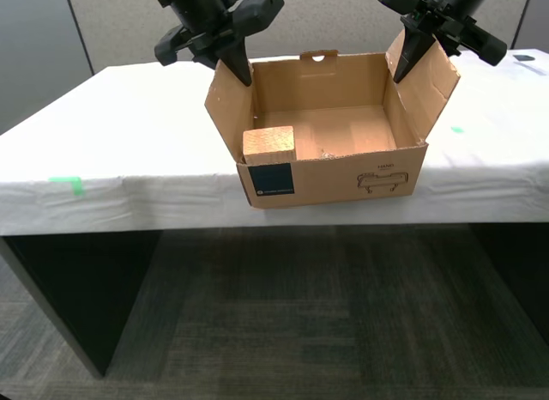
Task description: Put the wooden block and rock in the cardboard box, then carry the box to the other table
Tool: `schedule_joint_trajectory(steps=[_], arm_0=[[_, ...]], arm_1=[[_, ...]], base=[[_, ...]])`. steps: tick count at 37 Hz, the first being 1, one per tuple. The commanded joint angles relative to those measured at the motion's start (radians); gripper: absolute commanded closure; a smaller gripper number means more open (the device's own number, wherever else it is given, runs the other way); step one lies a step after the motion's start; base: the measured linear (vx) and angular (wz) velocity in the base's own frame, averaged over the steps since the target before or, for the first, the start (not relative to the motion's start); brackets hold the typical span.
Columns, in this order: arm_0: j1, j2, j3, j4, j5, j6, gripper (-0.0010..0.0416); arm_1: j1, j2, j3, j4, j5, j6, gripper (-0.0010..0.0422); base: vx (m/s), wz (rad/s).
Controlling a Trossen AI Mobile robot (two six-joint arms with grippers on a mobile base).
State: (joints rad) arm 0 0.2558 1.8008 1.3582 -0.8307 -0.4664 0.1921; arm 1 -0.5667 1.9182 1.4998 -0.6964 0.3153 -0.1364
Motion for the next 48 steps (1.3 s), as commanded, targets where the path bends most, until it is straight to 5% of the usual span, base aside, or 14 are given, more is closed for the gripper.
schedule_joint_trajectory(steps=[1,7,13,42,48], arm_0=[[0.006,0.000,0.002,0.018,-0.055,-0.003,0.0406],[0.007,0.000,0.002,0.026,-0.013,-0.012,0.0406],[0.007,0.001,0.002,0.044,-0.011,-0.012,0.0406],[0.008,0.001,0.002,-0.004,-0.012,-0.022,0.0406],[0.011,0.001,0.002,-0.015,-0.014,-0.067,0.0406]], arm_1=[[-0.008,-0.002,0.003,0.015,0.068,-0.021,0.0413],[-0.008,-0.002,0.003,0.018,0.068,-0.079,0.0413],[-0.008,-0.002,0.004,0.014,0.068,-0.082,0.0413],[-0.016,-0.002,0.003,0.004,0.068,-0.013,0.0413],[-0.018,-0.002,0.003,0.001,0.068,-0.014,0.0413]], base=[[0.101,-0.210],[0.082,-0.145],[0.086,-0.059],[0.146,-0.041],[0.169,-0.027]])
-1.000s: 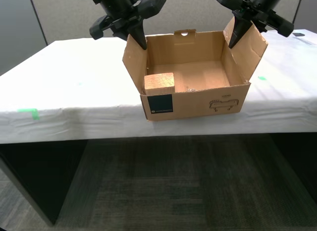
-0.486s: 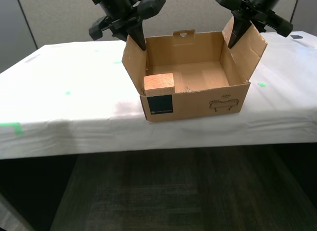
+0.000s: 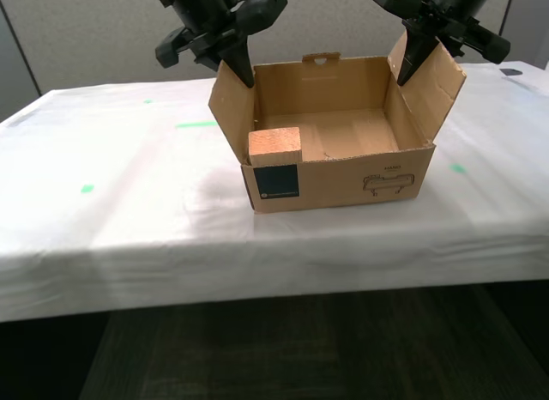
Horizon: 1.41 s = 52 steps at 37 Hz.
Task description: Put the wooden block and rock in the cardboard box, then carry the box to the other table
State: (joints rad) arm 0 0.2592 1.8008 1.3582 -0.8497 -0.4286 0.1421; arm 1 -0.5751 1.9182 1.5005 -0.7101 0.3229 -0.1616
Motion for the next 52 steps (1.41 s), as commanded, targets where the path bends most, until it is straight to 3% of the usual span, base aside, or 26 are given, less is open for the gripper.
schedule_joint_trajectory(steps=[1,5,10,15,18,23,28,33,39,52], arm_0=[[0.008,0.001,0.002,0.000,-0.052,-0.018,0.0406],[0.008,0.001,0.002,-0.021,-0.052,-0.027,0.0406],[0.008,0.001,0.002,-0.023,-0.052,-0.074,0.0406],[0.009,0.001,0.002,-0.023,-0.053,-0.076,0.0406],[0.009,0.001,0.002,-0.027,-0.053,-0.080,0.0406],[0.015,0.001,0.002,-0.056,-0.080,-0.101,0.0406],[0.034,0.000,0.002,-0.042,-0.137,-0.101,0.0406],[0.057,0.000,0.002,-0.028,-0.136,-0.098,0.0406],[0.063,0.000,0.011,-0.013,-0.137,-0.082,0.0406],[0.067,0.000,0.010,0.009,-0.140,-0.061,0.0406]], arm_1=[[-0.010,-0.002,0.003,0.015,0.060,0.011,0.0413],[-0.010,-0.002,0.003,0.005,0.060,0.002,0.0413],[-0.010,-0.002,0.003,0.002,0.060,-0.032,0.0413],[-0.010,-0.021,-0.003,-0.002,0.059,-0.045,0.0413],[-0.009,-0.052,-0.024,-0.002,0.040,-0.059,0.0413],[-0.009,-0.127,-0.094,0.012,-0.028,-0.101,0.0413],[-0.009,-0.186,-0.171,0.034,-0.029,-0.135,0.0413],[-0.008,-0.224,-0.222,0.070,-0.032,-0.150,0.0413],[-0.005,-0.236,-0.239,0.121,-0.035,-0.233,0.0413],[-0.016,-0.254,-0.238,0.146,-0.066,-0.263,0.0413]], base=[[0.170,-0.023],[0.171,-0.014],[0.171,-0.012],[0.168,0.001],[0.170,0.010],[0.148,0.018],[0.109,0.027],[0.055,0.030],[0.006,0.009],[-0.001,0.000]])
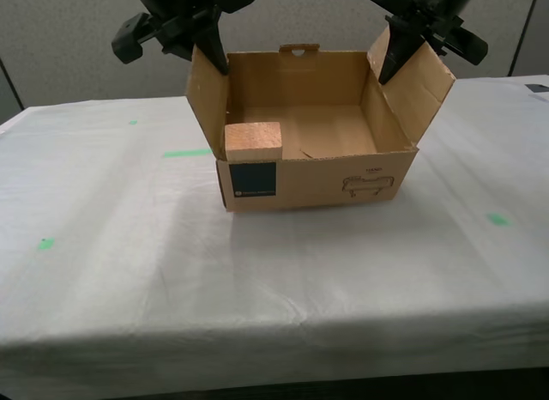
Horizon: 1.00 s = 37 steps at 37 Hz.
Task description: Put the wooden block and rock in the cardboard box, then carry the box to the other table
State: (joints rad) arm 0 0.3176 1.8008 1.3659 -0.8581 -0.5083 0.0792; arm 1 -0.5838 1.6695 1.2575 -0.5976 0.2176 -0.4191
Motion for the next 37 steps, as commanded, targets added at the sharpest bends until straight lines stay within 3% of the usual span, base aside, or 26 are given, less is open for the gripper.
schedule_joint_trajectory(steps=[1,6,11,21,27,33,37], arm_0=[[0.009,0.000,0.006,0.018,-0.061,0.002,0.0406],[0.009,0.000,0.058,0.016,-0.081,0.008,0.0407],[0.011,0.021,0.154,0.011,-0.081,0.079,0.0407],[0.021,0.147,0.395,-0.050,-0.081,0.132,0.0407],[0.031,0.235,0.499,-0.098,-0.070,0.145,0.0407],[0.032,0.282,0.533,-0.116,-0.024,0.158,0.0407],[0.032,0.306,0.552,-0.121,-0.006,0.159,0.0407]], arm_1=[[-0.006,-0.005,0.005,0.034,0.037,-0.008,0.0413],[-0.005,-0.006,0.013,0.037,0.037,-0.013,0.0413],[0.014,-0.005,0.039,0.042,0.027,0.002,0.0413],[0.137,-0.005,0.079,0.055,0.027,0.053,0.0413],[0.192,0.003,0.103,0.064,0.031,0.082,0.0413],[0.198,0.095,0.199,0.026,0.062,0.119,0.0413],[0.197,0.163,0.259,-0.009,0.061,0.133,0.0413]], base=[[0.000,0.000],[0.000,0.000],[0.000,0.000],[0.000,0.000],[0.000,0.000],[0.000,0.000],[0.000,0.000]])
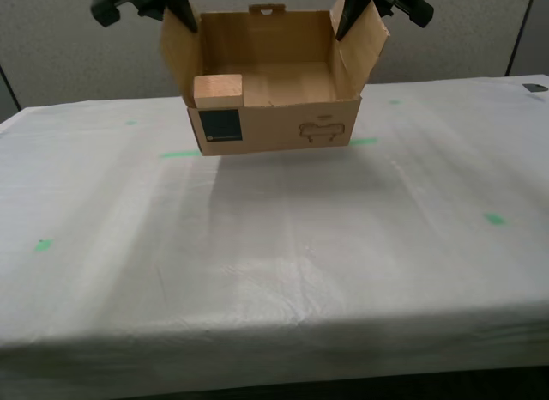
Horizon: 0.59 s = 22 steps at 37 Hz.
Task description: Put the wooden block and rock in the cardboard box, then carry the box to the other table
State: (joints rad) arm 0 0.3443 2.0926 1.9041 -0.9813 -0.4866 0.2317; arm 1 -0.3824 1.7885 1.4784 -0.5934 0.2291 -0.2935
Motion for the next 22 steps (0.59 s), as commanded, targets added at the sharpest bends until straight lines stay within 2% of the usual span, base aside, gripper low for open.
schedule_joint_trajectory(steps=[1,8,18,22], arm_0=[[0.005,0.020,0.014,0.003,-0.028,0.008,0.0407],[0.005,0.063,0.011,0.004,-0.018,0.013,0.0407],[-0.005,0.129,0.015,0.003,-0.004,0.028,0.0407],[-0.011,0.139,0.014,0.003,0.020,0.027,0.0406]], arm_1=[[-0.004,0.062,0.049,-0.020,0.050,0.008,0.0413],[-0.003,0.156,0.105,-0.051,0.049,0.017,0.0413],[0.011,0.216,0.170,-0.072,0.045,0.017,0.0413],[0.012,0.247,0.195,-0.099,0.044,0.017,0.0412]], base=[[0.000,0.000],[0.000,0.000],[0.000,0.000],[0.000,0.000]])
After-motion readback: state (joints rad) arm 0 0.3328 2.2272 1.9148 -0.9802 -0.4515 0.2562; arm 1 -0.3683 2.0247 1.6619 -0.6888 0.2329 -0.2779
